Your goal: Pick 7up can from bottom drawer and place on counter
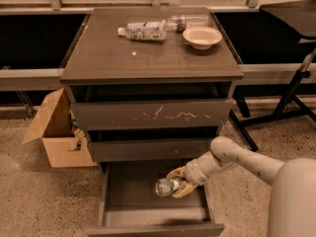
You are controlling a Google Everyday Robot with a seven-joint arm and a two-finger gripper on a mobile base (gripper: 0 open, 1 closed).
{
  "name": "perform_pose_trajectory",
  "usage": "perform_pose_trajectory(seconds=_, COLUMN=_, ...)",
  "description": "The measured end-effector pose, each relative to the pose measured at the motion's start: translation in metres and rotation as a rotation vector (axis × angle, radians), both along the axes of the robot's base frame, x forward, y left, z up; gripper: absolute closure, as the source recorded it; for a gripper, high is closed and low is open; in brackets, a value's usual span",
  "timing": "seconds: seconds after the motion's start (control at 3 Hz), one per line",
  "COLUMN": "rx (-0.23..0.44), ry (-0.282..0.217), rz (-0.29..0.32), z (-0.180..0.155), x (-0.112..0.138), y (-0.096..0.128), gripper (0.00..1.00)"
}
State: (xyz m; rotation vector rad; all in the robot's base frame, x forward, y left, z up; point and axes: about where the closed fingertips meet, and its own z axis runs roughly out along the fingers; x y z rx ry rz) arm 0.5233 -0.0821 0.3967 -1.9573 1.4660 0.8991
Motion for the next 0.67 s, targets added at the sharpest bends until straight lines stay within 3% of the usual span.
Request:
perform_pose_trajectory(seconds=0.33, rx=0.008, ry=-0.055, rz=0.079, z=0.0543, x=-0.0214, y=0.0115, gripper=1.0)
perform_pose_trajectory(seconds=0.67, rx=0.008, ry=-0.056, rz=0.08, z=0.0545, x=-0.0215, y=0.0115, gripper=1.0)
